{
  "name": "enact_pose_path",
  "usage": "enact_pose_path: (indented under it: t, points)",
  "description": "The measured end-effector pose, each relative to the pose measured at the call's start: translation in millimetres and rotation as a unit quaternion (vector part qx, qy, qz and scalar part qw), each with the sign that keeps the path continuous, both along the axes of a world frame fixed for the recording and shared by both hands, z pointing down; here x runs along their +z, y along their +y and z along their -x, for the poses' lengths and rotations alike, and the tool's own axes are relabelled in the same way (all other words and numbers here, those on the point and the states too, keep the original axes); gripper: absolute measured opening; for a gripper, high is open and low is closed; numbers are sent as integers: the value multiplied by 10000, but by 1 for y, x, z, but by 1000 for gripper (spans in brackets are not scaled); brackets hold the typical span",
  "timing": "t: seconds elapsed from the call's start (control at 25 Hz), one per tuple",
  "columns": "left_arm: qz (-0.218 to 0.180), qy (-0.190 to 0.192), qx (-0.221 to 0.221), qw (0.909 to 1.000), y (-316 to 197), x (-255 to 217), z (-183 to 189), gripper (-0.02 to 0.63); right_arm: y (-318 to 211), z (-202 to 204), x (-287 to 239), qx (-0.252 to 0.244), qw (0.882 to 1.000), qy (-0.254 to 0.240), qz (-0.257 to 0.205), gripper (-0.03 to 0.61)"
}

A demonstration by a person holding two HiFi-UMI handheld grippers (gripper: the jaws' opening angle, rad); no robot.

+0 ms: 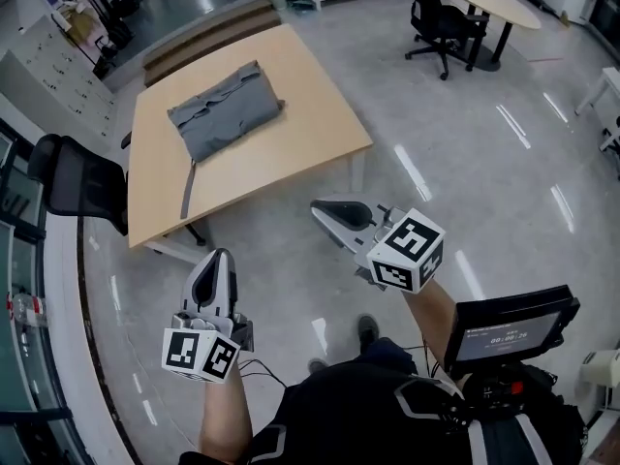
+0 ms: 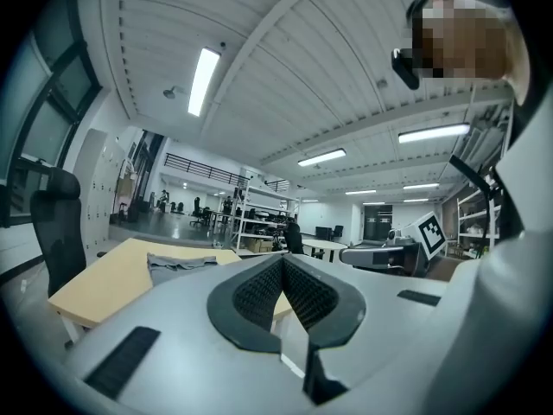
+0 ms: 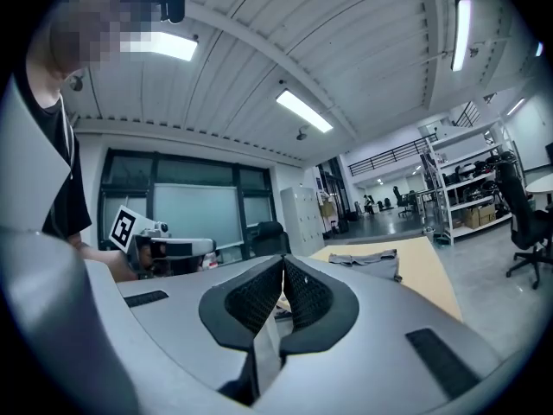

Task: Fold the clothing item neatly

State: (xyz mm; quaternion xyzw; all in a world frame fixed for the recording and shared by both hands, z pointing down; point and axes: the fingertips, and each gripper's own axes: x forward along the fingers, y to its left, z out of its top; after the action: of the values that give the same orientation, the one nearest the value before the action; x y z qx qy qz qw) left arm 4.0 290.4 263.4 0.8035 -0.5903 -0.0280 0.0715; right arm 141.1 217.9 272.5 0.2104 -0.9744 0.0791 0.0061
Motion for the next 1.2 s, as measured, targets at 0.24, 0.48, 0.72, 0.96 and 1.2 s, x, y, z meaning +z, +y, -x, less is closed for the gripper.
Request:
enact_pose_path:
  t: [0.24, 0.48, 0.72, 0.96, 1.2]
  points:
    - [-23, 214, 248, 9995, 53, 8, 30, 0, 59, 22, -1, 380, 9993, 8, -61, 11]
    - [-39, 315, 553, 9980, 97, 16, 42, 0, 110, 36, 1, 640, 9979, 91, 66, 11]
    - [-187, 336, 512, 9979, 120, 4, 39, 0, 141, 40, -12, 588, 9981, 190, -75, 9]
    - [-278, 269, 442, 9983, 136, -13, 19, 0, 146, 23, -21, 547, 9984, 63, -93, 9]
    - [-330, 167, 240, 9990, 134, -28, -10, 0, 146, -8, -32, 491, 9986, 72, -197, 9]
